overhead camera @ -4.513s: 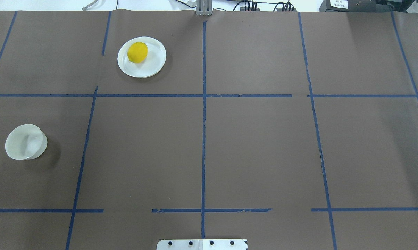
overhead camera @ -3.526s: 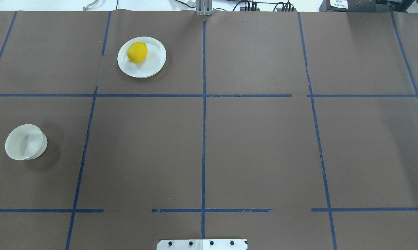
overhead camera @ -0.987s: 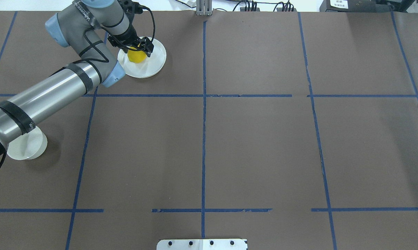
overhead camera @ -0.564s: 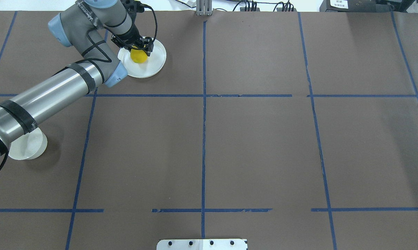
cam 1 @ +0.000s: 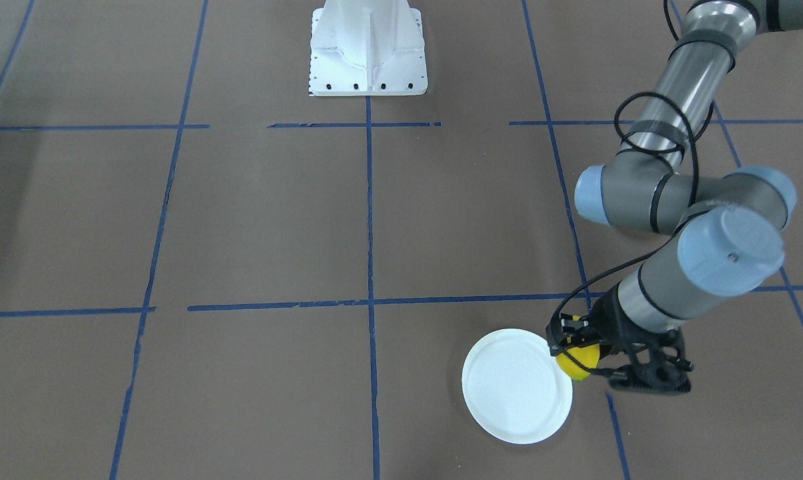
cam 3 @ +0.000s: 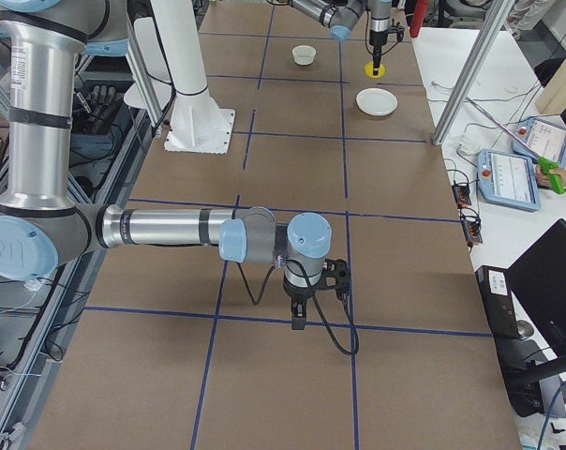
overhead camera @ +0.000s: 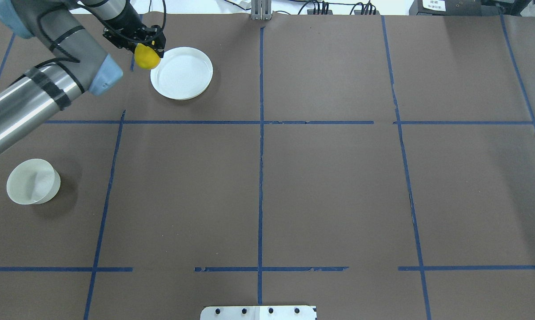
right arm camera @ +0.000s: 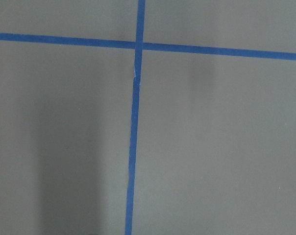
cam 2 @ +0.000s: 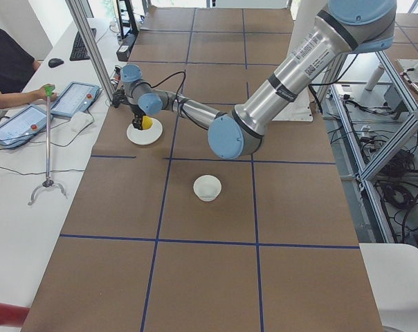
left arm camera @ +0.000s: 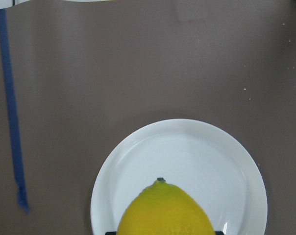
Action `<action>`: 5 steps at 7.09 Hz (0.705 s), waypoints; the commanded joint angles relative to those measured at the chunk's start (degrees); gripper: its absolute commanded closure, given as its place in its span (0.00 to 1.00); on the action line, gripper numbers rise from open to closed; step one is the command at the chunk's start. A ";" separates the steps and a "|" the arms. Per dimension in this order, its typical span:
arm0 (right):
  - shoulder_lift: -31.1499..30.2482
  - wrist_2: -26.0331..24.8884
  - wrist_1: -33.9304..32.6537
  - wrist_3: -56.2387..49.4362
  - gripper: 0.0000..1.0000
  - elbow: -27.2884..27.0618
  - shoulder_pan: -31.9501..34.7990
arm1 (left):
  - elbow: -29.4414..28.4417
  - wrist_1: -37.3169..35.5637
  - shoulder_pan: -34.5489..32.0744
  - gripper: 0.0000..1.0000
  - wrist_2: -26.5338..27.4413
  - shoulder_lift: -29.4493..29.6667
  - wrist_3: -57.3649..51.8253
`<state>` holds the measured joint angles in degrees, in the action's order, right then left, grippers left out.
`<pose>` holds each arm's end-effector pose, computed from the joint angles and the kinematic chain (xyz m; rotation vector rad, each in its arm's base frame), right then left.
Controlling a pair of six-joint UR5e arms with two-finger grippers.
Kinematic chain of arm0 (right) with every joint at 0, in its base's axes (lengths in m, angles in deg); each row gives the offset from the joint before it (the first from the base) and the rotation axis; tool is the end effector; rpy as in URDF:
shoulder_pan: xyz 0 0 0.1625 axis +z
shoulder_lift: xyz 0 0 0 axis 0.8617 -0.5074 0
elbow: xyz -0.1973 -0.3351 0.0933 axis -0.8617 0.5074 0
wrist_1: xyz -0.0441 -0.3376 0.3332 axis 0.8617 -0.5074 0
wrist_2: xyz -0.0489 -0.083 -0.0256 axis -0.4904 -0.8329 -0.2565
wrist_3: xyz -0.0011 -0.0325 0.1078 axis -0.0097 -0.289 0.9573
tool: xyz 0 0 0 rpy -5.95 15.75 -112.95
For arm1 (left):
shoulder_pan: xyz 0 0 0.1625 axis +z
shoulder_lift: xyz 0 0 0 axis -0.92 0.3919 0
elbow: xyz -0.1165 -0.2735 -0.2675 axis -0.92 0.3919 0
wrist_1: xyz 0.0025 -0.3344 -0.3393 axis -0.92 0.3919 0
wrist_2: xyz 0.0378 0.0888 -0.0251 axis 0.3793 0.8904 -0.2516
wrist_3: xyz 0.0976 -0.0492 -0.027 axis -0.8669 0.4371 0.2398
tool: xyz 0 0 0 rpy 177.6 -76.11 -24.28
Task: Move lemon from plate to bowl
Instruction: 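Lift the lemon off the plate and carry it toward the white bowl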
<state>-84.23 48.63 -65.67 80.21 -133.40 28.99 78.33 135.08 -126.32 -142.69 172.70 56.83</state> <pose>0.0467 -0.5018 0.6277 -0.0214 -0.7102 -0.0561 0.3601 -0.7335 0.2878 0.1675 0.9187 0.0467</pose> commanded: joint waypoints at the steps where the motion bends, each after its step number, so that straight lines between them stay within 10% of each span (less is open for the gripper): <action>1: 0.00 0.01 0.00 0.00 0.00 0.02 0.00 | 22.69 -7.96 -0.81 1.00 0.28 -17.51 -0.22; 3: 0.00 0.01 0.00 0.00 0.00 0.02 0.00 | 35.11 -6.03 -0.72 1.00 4.75 -33.87 0.66; 5: 0.00 0.01 0.00 0.00 0.00 0.02 0.00 | 34.91 12.05 0.24 1.00 8.00 -46.55 7.64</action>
<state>-84.24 48.64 -65.67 80.21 -133.38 28.99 112.75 136.20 -126.70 -136.95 134.23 60.00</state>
